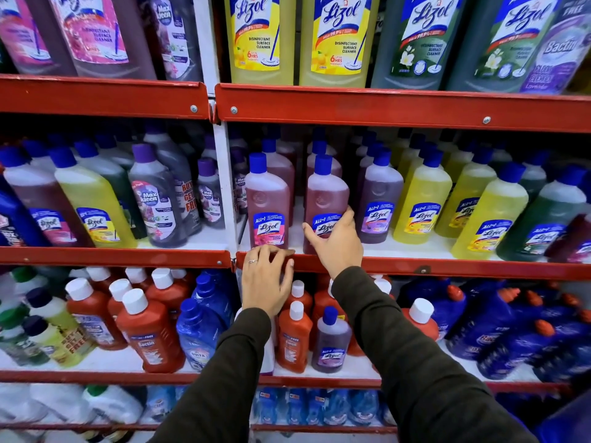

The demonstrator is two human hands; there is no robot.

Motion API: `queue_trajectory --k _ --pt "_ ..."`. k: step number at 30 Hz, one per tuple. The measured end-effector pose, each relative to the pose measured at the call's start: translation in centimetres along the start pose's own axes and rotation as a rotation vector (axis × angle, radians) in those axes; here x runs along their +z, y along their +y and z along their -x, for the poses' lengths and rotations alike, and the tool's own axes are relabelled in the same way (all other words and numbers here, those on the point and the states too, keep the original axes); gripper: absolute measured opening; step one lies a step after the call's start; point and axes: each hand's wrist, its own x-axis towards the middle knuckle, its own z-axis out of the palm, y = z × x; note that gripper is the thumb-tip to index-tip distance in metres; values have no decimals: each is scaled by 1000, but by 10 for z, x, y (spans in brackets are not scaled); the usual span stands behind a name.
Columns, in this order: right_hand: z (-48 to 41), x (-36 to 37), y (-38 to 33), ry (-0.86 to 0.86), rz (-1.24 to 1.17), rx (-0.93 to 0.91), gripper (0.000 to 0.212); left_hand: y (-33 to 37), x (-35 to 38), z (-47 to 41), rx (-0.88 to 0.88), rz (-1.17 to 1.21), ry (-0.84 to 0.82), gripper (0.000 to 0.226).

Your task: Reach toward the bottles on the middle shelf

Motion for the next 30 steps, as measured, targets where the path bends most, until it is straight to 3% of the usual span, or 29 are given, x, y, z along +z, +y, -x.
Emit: queue_trajectory --k 8,12,15,21,30 --pt "5 -4 5 24 -64 -62 104 -1 2 1 10 -37 -5 36" --pt "4 -15 19 267 -173 -95 80 -2 4 2 9 -51 -7 38" --pt "-13 -28 30 386 -229 26 75 -1 5 1 4 -54 6 39" --pt "-53 -41 43 219 -161 198 111 2 9 0 -44 -81 -19 45" --pt "-71 -41 53 103 -138 207 107 9 4 -1 -94 -110 -59 51"
